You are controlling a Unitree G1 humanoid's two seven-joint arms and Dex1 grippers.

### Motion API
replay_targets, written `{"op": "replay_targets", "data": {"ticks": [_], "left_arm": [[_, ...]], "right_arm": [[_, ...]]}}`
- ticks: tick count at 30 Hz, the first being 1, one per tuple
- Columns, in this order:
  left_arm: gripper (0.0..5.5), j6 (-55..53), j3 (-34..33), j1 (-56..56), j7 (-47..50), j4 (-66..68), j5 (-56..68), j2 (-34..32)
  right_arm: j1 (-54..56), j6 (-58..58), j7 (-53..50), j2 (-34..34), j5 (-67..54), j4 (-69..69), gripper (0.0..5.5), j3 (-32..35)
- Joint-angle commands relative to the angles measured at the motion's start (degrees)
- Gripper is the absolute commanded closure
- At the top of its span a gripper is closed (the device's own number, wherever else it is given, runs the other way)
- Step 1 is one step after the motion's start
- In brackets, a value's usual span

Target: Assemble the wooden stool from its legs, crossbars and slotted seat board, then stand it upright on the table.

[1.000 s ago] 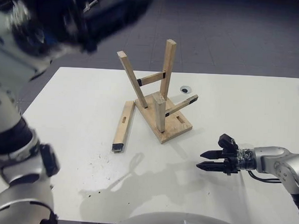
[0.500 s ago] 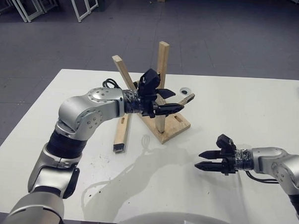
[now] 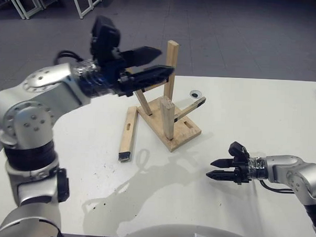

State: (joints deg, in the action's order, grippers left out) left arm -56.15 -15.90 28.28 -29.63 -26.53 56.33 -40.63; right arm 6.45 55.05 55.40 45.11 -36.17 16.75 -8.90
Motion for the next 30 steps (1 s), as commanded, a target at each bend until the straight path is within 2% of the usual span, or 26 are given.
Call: {"op": "replay_targets", "data": {"ticks": [1,4,8,9,13,16,20,25,30], "left_arm": [[2.29,0.4,-6.4,-18.0,8.9,-9.5,-1.9,4.4],[2.29,3.0,-5.0,-30.4,16.7,-15.4,-8.2,9.8],[2.93,6.4,3.0,-40.1,25.8,-13.4,-21.6,14.5],[2.93,7.3,5.0,-40.8,27.4,-11.6,-24.4,15.8],[2.93,10.7,10.1,-40.7,29.2,-4.1,-29.7,21.6],[2.93,11.9,10.9,-40.3,29.4,-0.8,-32.1,23.3],[2.24,11.3,11.5,-39.5,29.8,1.2,-34.7,24.6],[2.24,10.2,10.5,-37.7,27.6,5.6,-33.9,26.4],[3.0,9.0,12.0,-36.2,27.3,6.7,-37.3,23.9]], "right_arm": [[2.4,0.5,-4.4,-3.8,-1.7,0.3,2.29,4.6],[4.9,1.6,-8.8,-7.7,-3.2,0.8,2.29,7.6],[6.5,3.0,-10.7,-8.9,-3.7,1.3,2.29,7.8],[6.9,3.2,-10.9,-9.0,-3.7,1.2,2.29,7.7],[7.8,3.3,-10.6,-8.9,-3.4,0.5,2.29,6.7],[7.3,3.2,-10.2,-8.4,-3.2,0.6,2.29,6.2],[6.6,3.1,-9.9,-7.9,-3.2,0.7,2.29,5.9],[6.6,2.6,-9.9,-8.0,-2.6,0.2,2.29,5.3],[6.8,2.8,-10.1,-8.3,-2.8,0.4,2.29,5.5]]}}
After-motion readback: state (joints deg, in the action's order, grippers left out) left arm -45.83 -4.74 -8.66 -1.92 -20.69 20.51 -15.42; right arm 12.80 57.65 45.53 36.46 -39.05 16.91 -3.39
